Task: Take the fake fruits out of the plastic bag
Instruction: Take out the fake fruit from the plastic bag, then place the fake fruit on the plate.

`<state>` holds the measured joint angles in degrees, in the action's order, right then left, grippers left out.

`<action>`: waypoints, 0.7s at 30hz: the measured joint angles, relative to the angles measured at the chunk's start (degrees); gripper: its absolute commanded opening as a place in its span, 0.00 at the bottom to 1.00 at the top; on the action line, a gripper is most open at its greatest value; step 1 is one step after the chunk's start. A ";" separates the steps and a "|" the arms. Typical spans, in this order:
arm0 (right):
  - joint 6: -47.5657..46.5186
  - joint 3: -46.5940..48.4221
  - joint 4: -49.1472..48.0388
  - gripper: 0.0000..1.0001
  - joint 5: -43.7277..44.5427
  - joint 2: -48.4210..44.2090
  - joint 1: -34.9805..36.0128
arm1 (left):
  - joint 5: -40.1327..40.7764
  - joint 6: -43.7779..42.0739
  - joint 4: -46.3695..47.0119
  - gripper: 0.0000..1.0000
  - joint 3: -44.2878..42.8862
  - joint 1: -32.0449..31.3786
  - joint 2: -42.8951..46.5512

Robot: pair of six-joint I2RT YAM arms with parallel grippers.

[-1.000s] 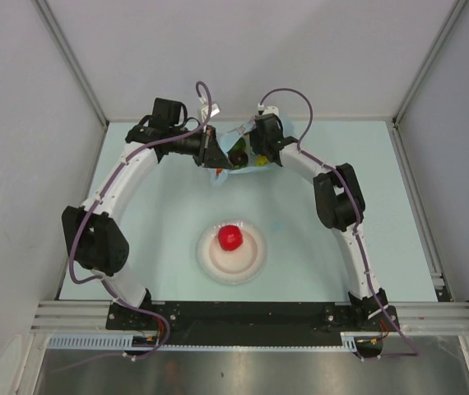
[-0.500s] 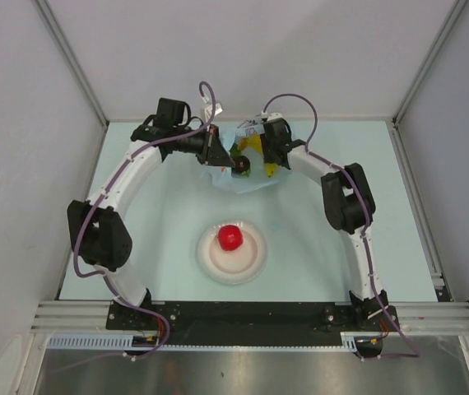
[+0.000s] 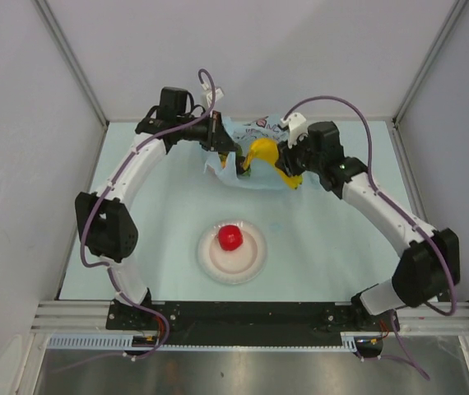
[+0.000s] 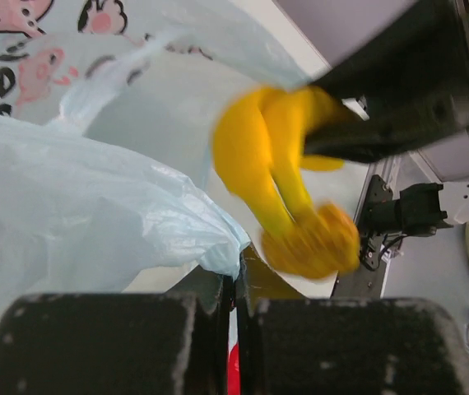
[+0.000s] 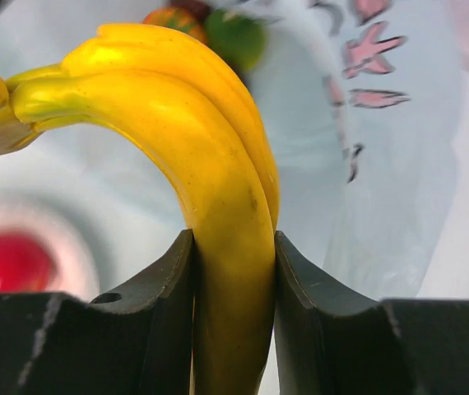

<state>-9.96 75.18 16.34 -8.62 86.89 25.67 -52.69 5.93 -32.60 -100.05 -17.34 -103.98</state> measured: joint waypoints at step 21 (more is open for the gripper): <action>-19.91 -17.70 -16.48 0.00 -15.08 6.01 11.47 | 1.46 1.62 1.18 0.00 -0.26 0.76 -1.03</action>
<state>-29.87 57.47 -0.14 -23.70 92.90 37.15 -51.22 7.55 -31.42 -100.31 -16.58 -105.01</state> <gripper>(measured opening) 0.381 0.008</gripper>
